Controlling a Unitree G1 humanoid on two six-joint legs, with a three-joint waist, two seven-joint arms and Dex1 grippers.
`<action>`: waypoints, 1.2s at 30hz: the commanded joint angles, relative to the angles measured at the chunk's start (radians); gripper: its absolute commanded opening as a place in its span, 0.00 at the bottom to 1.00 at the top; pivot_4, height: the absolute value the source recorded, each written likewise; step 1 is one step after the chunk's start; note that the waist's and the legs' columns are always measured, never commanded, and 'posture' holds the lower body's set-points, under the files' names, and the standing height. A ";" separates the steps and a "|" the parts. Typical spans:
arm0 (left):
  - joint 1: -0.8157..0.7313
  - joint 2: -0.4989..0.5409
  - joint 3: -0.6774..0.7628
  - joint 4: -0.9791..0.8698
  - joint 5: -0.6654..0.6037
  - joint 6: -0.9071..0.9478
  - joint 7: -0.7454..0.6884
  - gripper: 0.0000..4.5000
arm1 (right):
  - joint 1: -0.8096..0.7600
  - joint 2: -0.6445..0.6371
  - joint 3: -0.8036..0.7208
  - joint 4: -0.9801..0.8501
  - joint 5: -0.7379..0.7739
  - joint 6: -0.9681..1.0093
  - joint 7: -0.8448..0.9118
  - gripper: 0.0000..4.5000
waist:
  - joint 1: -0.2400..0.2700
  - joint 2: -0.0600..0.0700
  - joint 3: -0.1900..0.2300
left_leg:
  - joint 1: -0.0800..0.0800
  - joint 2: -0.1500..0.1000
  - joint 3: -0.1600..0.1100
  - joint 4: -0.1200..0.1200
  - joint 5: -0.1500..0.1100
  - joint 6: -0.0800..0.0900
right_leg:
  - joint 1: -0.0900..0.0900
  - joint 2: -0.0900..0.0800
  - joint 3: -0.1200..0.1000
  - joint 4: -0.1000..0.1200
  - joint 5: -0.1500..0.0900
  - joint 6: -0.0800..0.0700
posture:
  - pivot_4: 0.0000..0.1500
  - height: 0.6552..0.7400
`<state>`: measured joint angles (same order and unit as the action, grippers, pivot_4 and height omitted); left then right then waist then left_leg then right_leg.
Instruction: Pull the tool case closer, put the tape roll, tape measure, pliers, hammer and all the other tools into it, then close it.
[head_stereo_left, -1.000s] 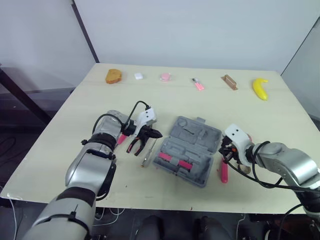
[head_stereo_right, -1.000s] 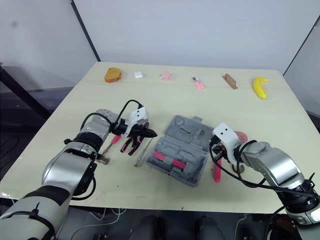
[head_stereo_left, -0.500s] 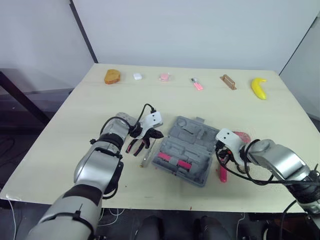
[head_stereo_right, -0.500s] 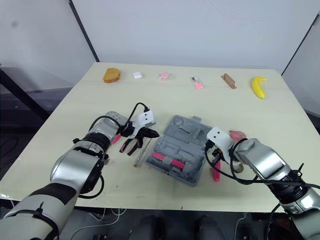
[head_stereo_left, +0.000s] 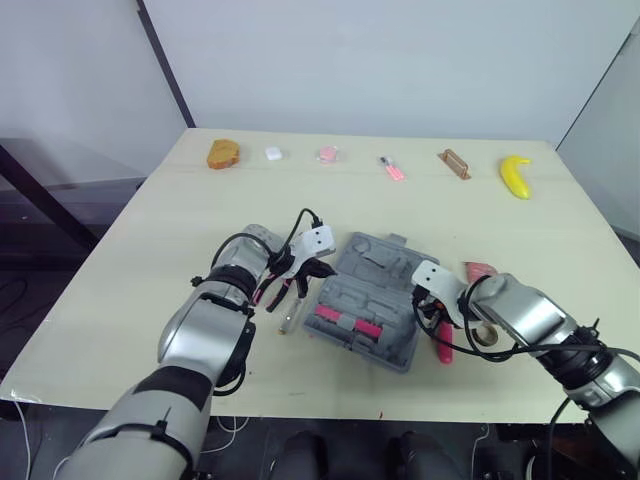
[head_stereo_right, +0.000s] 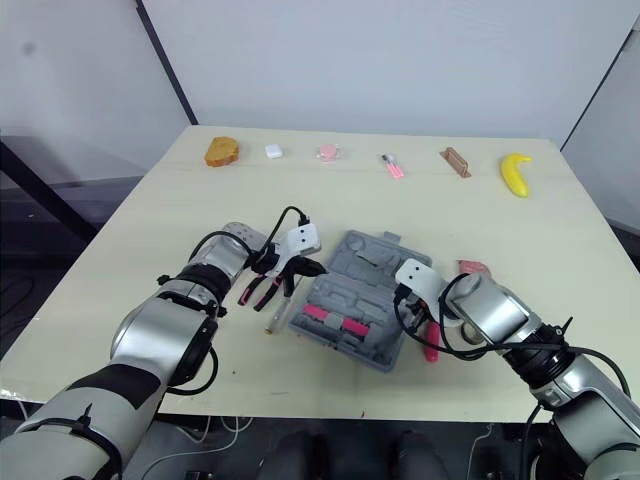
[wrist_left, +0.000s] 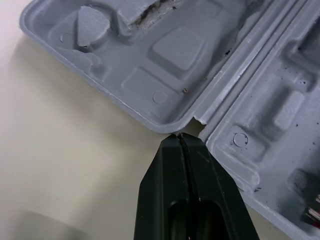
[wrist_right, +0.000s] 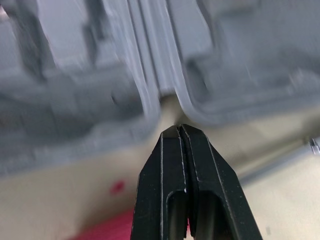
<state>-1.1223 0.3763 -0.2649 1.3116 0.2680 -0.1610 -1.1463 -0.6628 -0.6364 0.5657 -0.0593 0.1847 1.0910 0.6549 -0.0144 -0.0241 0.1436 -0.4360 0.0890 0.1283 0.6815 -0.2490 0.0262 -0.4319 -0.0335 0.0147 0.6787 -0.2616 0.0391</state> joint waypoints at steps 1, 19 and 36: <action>0.001 0.010 0.016 -0.007 -0.011 -0.010 -0.062 0.00 | -0.025 0.038 -0.008 0.031 -0.025 -0.069 0.025 0.01 | -0.003 0.000 0.000 | 0.000 0.000 0.000 0.000 0.000 0.000 | 0.000 0.000 0.000 0.000 0.000 0.000 | 1.00 1.00; 0.259 0.083 0.078 -0.374 -0.143 0.202 -0.263 0.00 | -0.046 0.071 -0.026 0.148 -0.126 -0.298 0.188 0.01 | -0.008 0.000 0.000 | 0.001 0.001 0.001 0.001 0.002 -0.003 | 0.000 0.000 0.001 0.002 0.000 0.000 | 1.00 1.00; 0.621 0.189 0.095 -0.993 -0.273 0.561 -0.182 0.00 | 0.035 0.052 -0.032 0.036 -0.145 -0.288 0.289 0.01 | 0.000 0.000 0.000 | 0.002 0.001 0.001 0.001 0.002 -0.004 | 0.000 0.000 0.001 0.002 0.000 0.000 | 1.00 1.00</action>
<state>-0.5112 0.5710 -0.1576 0.3813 0.0282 0.3896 -1.3301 -0.6345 -0.5948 0.5481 0.0398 0.0254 0.8081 0.9239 -0.0143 -0.0237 0.1433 -0.4344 0.0900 0.1292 0.6826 -0.2470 0.0227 -0.4315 -0.0332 0.0159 0.6808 -0.2616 0.0390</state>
